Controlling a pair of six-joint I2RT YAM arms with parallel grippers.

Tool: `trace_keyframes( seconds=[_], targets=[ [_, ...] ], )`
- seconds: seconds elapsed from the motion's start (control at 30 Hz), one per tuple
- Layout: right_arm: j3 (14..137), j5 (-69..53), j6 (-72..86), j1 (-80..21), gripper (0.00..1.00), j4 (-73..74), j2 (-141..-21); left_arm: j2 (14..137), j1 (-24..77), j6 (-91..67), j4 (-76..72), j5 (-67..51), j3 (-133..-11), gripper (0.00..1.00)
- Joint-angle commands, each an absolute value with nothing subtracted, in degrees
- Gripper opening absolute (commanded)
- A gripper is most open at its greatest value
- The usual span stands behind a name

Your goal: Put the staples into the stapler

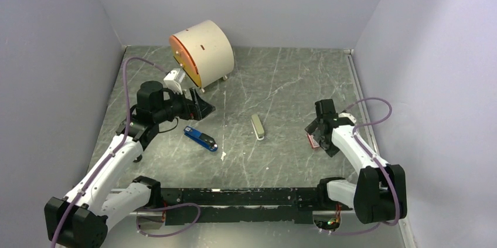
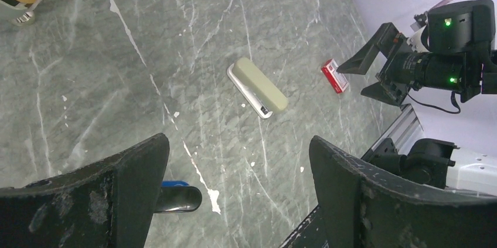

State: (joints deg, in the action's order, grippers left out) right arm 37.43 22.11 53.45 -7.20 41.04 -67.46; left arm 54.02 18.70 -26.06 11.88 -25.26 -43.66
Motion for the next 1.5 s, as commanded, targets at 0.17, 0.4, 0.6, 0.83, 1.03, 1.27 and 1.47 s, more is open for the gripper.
trace_keyframes(
  seconds=[0.17,0.4,0.6,0.83,1.03,1.27,1.47],
  targets=[
    [34.48,15.86,65.29,-5.27,1.00,35.06,-69.52,54.14,20.82,-22.82,13.99,-20.78,-45.40,0.94],
    [35.47,17.00,65.19,-5.19,1.00,32.09,-73.43,54.48,20.92,-22.63,13.99,-19.78,-45.45,0.93],
    [39.25,20.26,64.82,-5.14,1.00,35.09,-78.71,54.47,21.01,-23.10,14.60,-17.56,-44.98,0.93],
    [41.83,20.00,60.06,-5.17,0.98,35.12,-81.38,54.10,21.01,-22.77,15.73,-16.22,-45.38,0.93],
    [42.26,17.61,54.59,-5.16,0.84,33.04,-82.83,54.02,21.01,-23.41,14.74,-17.51,-44.85,0.93],
    [43.09,16.57,49.02,-5.25,0.77,32.31,-84.81,54.55,21.01,-24.19,14.15,-18.48,-44.69,0.92],
    [44.69,12.26,45.13,-8.50,0.75,30.76,-87.08,55.10,21.01,-24.43,13.44,-19.02,-44.69,0.92]
  ],
)
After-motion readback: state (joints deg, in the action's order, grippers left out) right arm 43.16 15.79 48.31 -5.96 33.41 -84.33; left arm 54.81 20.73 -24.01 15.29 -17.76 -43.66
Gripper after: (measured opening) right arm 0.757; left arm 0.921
